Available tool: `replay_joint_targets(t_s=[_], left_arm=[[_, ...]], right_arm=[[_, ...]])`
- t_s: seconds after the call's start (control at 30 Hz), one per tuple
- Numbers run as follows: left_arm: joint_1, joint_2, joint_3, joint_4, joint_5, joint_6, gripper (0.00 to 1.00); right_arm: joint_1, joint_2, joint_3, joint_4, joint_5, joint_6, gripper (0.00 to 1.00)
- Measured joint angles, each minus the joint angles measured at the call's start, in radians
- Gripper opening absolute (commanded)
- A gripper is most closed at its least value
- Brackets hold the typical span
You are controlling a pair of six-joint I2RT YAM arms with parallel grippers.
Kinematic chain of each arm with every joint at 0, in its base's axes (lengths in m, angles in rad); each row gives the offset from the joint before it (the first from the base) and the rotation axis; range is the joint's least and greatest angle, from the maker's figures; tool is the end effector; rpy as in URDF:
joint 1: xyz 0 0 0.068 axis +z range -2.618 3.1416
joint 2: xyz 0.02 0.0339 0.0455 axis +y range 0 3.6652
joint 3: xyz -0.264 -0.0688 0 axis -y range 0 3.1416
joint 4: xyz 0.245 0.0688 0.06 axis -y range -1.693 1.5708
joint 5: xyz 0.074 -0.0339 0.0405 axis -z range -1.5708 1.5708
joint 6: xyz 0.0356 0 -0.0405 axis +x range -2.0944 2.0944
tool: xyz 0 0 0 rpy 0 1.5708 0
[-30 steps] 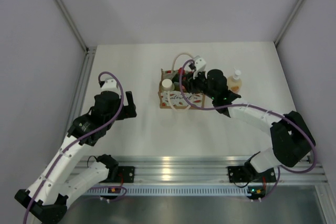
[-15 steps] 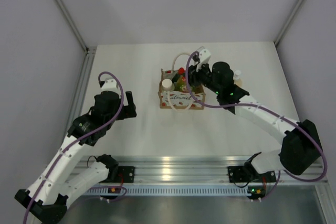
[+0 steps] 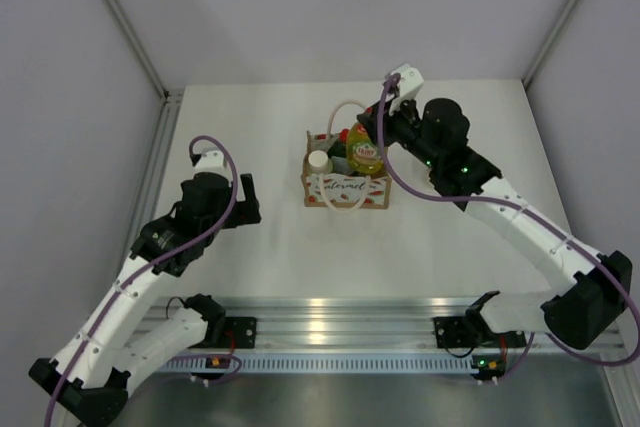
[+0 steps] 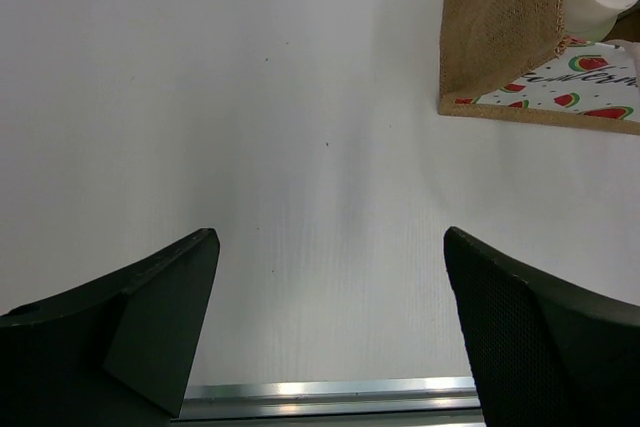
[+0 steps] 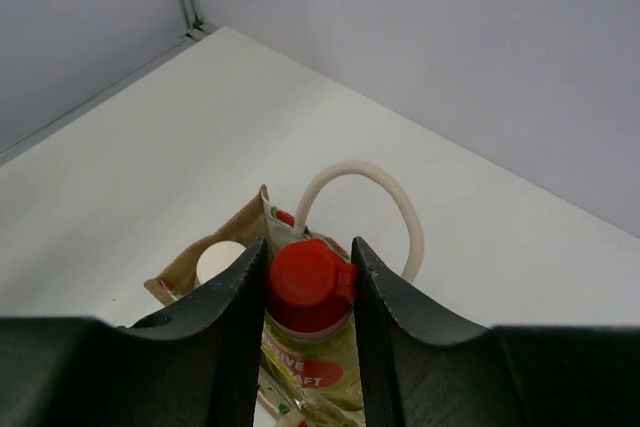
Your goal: Take the personal care products out of the canvas bag
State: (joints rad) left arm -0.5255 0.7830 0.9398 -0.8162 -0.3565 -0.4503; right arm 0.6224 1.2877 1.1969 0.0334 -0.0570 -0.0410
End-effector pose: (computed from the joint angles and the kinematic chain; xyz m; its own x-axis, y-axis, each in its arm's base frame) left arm 0.1363 -0.0647 0.3315 -0.5779 -0.1364 -0.8046 -0.0223 0.9882 -0.1515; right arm 0.2467 0.1795 0.3982 -0.0208 -0.0653 -0.9976 -0.6296 0.7760 -0.0377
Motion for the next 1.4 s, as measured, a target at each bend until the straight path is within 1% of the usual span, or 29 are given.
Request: replay_joint_targets(t_s=[0.23,0.47,0.57,0.77,0.93,1.07,1.2,1.4], left_arm=[[0.0,0.0,0.0,0.0,0.001,0.0,0.98],[0.0,0.0,0.0,0.0,0.001,0.0,0.98],[0.0,0.0,0.0,0.0,0.001,0.0,0.98],[0.0,0.0,0.0,0.0,0.004,0.0,0.98],[0.0,0.0,0.0,0.0,0.004,0.0,0.98],[0.0,0.0,0.0,0.0,0.004,0.0,0.98],[0.0,0.0,0.0,0.0,0.004,0.0,0.98],[0.0,-0.002,0.0,0.0,0.004,0.0,0.98]], right_arm=[[-0.004,-0.087,0.042,-0.092,0.117,0.004,0.0],[-0.032,-0.161,0.04,-0.127,0.238,0.017,0.0],[-0.048,-0.195,0.008,-0.129,0.285,0.017,0.0],[-0.089,-0.256,-0.133,-0.121,0.341,0.018,0.0],[-0.133,-0.285,-0.305,-0.091,0.35,0.02,0.0],[-0.143,-0.304,-0.423,-0.053,0.353,0.027,0.0],[-0.147,-0.34,-0.545,0.033,0.352,0.056,0.0],[-0.15,-0.393,-0.706,0.206,0.371,0.079,0.0]])
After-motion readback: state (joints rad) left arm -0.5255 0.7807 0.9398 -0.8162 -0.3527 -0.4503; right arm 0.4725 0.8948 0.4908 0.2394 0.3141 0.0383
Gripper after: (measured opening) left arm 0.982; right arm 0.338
